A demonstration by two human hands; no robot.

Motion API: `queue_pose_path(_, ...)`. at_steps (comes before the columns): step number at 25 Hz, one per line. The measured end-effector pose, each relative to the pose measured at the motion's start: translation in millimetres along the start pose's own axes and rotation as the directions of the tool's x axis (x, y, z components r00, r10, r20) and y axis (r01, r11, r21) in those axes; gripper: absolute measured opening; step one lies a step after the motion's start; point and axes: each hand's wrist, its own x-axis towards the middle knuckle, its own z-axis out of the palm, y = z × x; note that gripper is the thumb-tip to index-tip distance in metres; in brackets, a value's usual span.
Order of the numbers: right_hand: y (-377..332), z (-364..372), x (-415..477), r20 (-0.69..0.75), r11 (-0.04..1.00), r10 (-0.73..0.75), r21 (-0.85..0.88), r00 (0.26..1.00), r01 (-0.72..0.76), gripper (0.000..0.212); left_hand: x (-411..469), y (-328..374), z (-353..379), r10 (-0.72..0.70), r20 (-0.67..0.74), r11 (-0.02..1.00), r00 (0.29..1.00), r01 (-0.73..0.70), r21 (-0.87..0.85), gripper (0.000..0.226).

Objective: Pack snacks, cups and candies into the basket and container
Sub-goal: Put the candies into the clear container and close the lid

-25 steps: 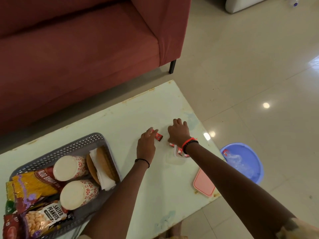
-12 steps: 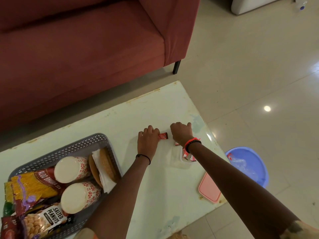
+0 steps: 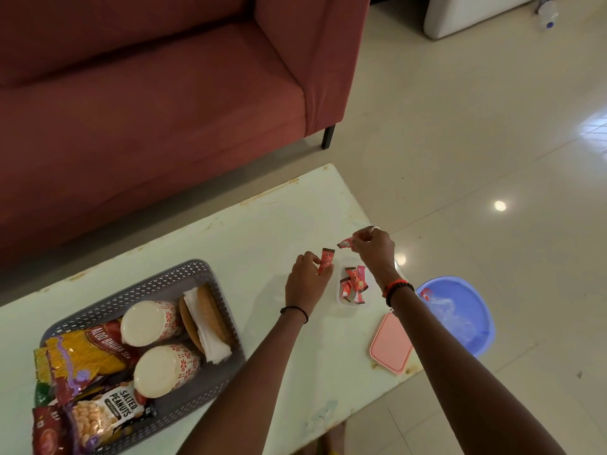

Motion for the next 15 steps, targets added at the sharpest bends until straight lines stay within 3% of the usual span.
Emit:
queue_pose_path(4,15,-24,-19,-0.055,0.995,0.080,0.063,0.995,-0.076,0.010,-25,12,20,0.065,0.067,0.995,0.996,-0.070,0.071,0.034)
queue_pose_path(9,37,-37,-37,-0.056,0.996,0.068,0.058,0.996,-0.065,0.009,-34,8,39,0.083,0.064,0.951,0.994,-0.098,0.293,0.037)
queue_pose_path(15,52,-45,-46,-0.076,0.996,0.070,0.059,0.995,-0.065,0.010,-34,11,42,0.199,0.035,0.915,0.979,-0.199,0.351,0.036)
